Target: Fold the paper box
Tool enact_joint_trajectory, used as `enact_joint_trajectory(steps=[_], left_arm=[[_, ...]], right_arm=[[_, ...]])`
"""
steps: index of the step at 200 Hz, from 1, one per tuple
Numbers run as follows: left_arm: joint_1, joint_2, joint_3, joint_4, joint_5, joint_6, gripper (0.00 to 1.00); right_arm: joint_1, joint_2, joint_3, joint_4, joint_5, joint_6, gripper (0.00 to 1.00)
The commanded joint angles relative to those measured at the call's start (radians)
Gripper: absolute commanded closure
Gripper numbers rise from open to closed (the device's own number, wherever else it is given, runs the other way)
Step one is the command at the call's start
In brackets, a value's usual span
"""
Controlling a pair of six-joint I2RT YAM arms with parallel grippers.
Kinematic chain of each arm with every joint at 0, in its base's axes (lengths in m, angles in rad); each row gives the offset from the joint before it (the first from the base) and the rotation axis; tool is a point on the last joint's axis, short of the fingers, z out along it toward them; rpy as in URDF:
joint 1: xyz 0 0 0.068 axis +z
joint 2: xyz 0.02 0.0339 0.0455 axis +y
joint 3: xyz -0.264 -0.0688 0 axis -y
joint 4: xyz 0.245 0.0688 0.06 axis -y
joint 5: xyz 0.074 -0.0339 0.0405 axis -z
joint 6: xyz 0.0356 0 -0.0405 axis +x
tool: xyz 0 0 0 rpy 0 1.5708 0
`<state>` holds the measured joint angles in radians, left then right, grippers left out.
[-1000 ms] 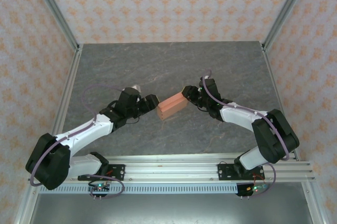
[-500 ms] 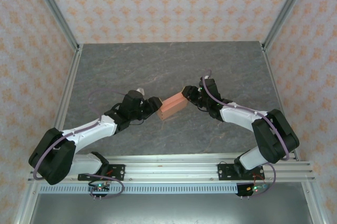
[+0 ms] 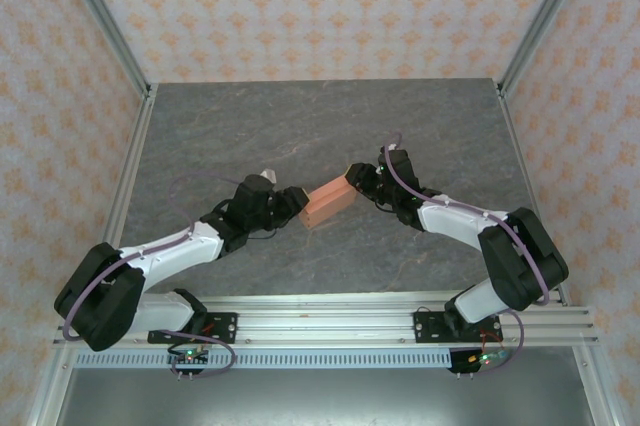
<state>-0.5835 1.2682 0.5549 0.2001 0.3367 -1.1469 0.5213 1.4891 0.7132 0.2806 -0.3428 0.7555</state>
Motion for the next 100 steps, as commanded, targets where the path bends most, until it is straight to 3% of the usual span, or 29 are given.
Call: enact_joint_trajectory(steps=[1, 100], left_arm=[[-0.015, 0.004, -0.018, 0.034, -0.022, -0.022, 0.57], [-0.051, 0.044, -0.034, -0.026, -0.13, 0.053, 0.72]], right_arm=[[0.009, 0.014, -0.018, -0.09, 0.032, -0.022, 0.63], [0.019, 0.033, -0.011, -0.109, 0.036, -0.032, 0.63]])
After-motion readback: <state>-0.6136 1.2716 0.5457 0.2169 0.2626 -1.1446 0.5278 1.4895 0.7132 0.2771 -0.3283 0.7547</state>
